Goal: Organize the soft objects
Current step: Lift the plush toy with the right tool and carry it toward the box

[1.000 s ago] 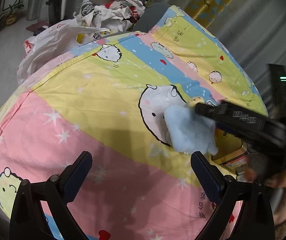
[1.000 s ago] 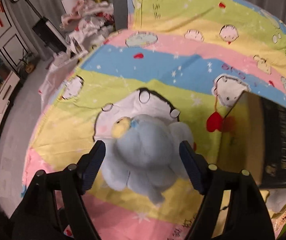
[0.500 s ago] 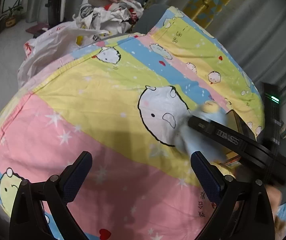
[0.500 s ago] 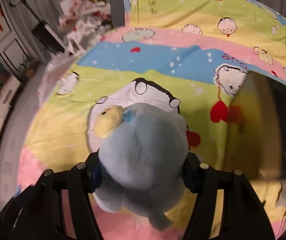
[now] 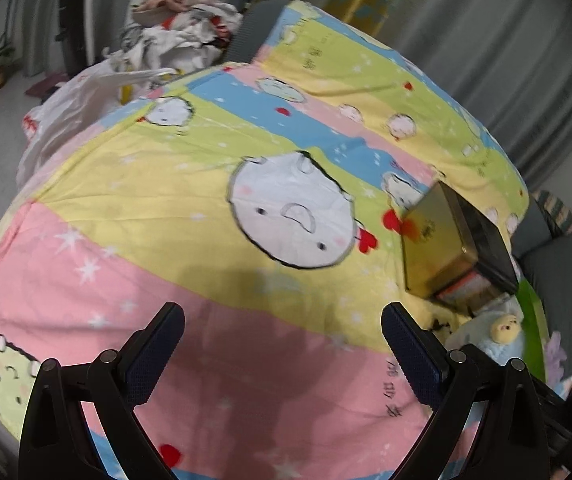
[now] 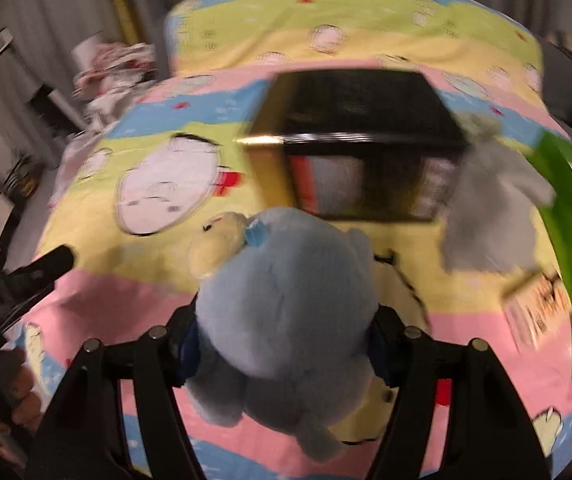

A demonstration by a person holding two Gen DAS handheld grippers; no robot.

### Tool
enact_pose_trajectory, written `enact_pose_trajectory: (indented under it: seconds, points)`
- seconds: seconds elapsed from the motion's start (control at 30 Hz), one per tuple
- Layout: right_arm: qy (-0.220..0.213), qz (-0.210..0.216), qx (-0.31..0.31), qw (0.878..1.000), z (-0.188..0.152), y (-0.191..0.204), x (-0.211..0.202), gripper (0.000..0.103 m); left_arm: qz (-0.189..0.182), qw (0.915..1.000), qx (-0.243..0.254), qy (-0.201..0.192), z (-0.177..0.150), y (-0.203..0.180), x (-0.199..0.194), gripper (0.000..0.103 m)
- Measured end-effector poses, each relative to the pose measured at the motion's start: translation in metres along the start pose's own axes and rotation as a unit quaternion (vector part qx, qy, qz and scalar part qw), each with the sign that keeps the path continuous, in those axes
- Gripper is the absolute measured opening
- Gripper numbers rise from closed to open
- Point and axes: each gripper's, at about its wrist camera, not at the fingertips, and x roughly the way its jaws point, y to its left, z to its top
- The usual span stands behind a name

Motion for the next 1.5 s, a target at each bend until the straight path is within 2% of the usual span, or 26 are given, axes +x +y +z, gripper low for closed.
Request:
enact_pose_trajectory:
  seconds: [0.13,0.23,0.3,0.4,0.5,0.57,0.73,0.83,1.0,1.07,1.13,1.17,1.2,1.23,1.27,1.4,1.5]
  points:
    - [0.011,-0.011,0.027,1.000,-0.005,-0.022,0.009,0.076,-0.030,0.9993,0.019,0.015,-0.010,-0.021,0.005,0.099]
    - [0.005,0.026,0.037,0.999,-0.006,-0.030,0.002,0.087,-0.051,0.9977,0.038,0.024,-0.018,-0.038,0.006,0.099]
    - [-0.007,0.046,0.045,0.998,-0.008,-0.036,-0.010,0.089,-0.073,0.9955,0.050,0.033,-0.023,-0.047,0.006,0.099]
    - [-0.022,0.071,0.056,0.996,-0.006,-0.049,-0.028,0.092,-0.118,0.9902,0.059,0.046,-0.029,-0.061,0.001,0.099]
    - [-0.051,0.099,0.069,0.991,-0.004,-0.065,-0.045,0.095,-0.175,0.9805,0.068,0.058,-0.037,-0.077,-0.002,0.099]
    - [-0.055,0.115,0.086,0.988,-0.003,-0.075,-0.047,0.095,-0.191,0.9762,0.075,0.071,-0.044,-0.092,0.002,0.099]
    - [-0.026,0.182,0.101,0.978,0.001,-0.086,-0.030,0.095,-0.188,0.9706,0.123,0.085,-0.060,-0.133,0.016,0.099]
    - [-0.010,0.201,0.093,0.975,0.002,-0.084,-0.018,0.094,-0.188,0.9664,0.142,0.103,-0.064,-0.147,0.029,0.096]
    - [0.019,0.216,0.086,0.972,0.002,-0.081,0.006,0.092,-0.169,0.9675,0.143,0.122,-0.068,-0.152,0.046,0.091]
    - [0.039,0.232,0.091,0.968,0.001,-0.078,0.017,0.089,-0.164,0.9673,0.146,0.128,-0.070,-0.155,0.053,0.081]
    - [0.057,0.245,0.092,0.964,0.000,-0.076,0.027,0.080,-0.150,0.9676,0.157,0.128,-0.071,-0.158,0.057,0.077]
    - [0.058,0.250,0.095,0.962,0.000,-0.077,0.030,0.078,-0.153,0.9670,0.160,0.126,-0.071,-0.159,0.057,0.075]
    - [0.056,0.258,0.100,0.959,0.000,-0.079,0.032,0.072,-0.157,0.9666,0.164,0.120,-0.070,-0.161,0.055,0.070]
    - [0.059,0.275,0.105,0.954,-0.001,-0.079,0.034,0.064,-0.163,0.9657,0.165,0.117,-0.069,-0.162,0.054,0.058]
    - [0.066,0.288,0.109,0.949,-0.001,-0.079,0.035,0.063,-0.173,0.9641,0.163,0.118,-0.068,-0.164,0.052,0.058]
    - [0.039,0.273,0.105,0.956,0.000,-0.084,0.015,0.063,-0.174,0.9633,0.174,0.107,-0.065,-0.178,0.043,0.057]
    - [0.004,0.263,0.110,0.959,0.004,-0.095,-0.011,0.062,-0.193,0.9572,0.196,0.088,-0.063,-0.198,0.030,0.057]
